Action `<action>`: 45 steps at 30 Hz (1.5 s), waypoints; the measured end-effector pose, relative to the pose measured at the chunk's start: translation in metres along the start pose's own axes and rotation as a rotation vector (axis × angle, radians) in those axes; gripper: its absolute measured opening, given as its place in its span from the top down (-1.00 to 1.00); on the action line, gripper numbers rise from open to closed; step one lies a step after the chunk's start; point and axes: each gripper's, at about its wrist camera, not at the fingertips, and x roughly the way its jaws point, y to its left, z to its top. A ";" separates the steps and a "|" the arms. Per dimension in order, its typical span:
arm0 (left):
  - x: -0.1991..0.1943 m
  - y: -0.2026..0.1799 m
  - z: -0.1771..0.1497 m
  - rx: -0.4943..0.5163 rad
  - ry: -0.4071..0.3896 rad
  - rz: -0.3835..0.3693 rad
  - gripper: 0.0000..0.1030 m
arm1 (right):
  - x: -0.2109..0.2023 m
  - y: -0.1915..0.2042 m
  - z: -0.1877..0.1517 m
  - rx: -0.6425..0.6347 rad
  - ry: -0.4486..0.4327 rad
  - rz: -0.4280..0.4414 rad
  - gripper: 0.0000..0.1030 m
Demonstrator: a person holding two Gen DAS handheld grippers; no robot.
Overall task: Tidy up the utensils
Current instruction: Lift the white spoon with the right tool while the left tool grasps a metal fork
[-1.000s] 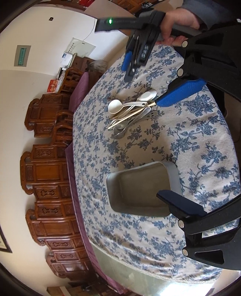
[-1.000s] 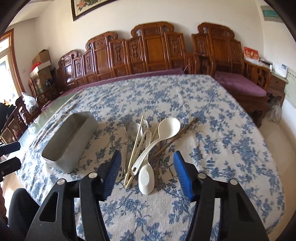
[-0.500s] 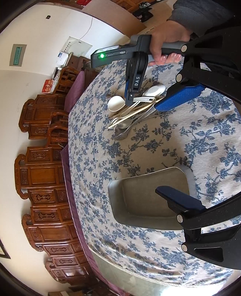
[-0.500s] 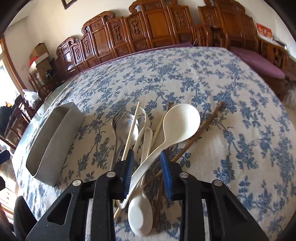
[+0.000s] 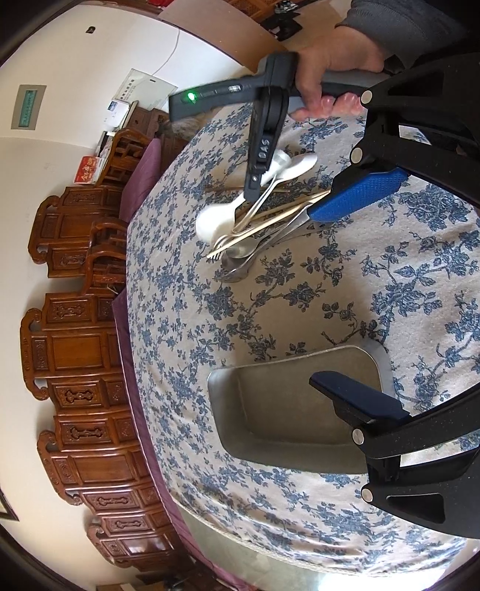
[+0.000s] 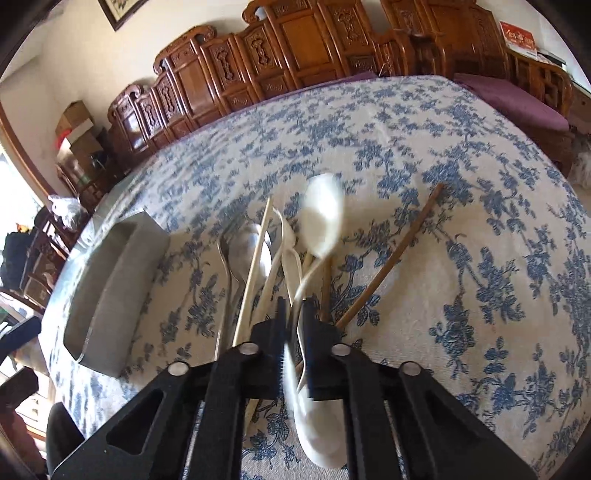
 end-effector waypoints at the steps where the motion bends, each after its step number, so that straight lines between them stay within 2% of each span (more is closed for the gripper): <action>1: 0.003 -0.002 0.002 0.002 0.002 -0.001 -0.55 | -0.001 -0.001 0.000 0.002 -0.002 0.001 0.89; 8: 0.022 -0.016 0.014 0.018 0.012 -0.021 -0.53 | -0.019 -0.008 0.003 0.007 -0.051 0.004 0.89; 16: 0.067 -0.033 0.035 -0.003 0.068 -0.048 -0.23 | -0.028 -0.018 0.005 0.015 -0.078 -0.017 0.89; 25: 0.117 -0.045 0.052 -0.042 0.138 -0.063 0.19 | -0.034 -0.024 0.008 0.044 -0.097 -0.004 0.89; 31: 0.151 -0.045 0.054 -0.087 0.202 -0.060 0.58 | -0.035 -0.020 0.010 0.047 -0.104 0.008 0.89; 35: 0.162 -0.043 0.054 -0.105 0.217 -0.065 0.76 | -0.036 -0.021 0.011 0.049 -0.116 0.003 0.89; 45: 0.166 -0.043 0.058 -0.113 0.241 -0.060 0.78 | -0.035 -0.018 0.010 0.042 -0.113 -0.001 0.89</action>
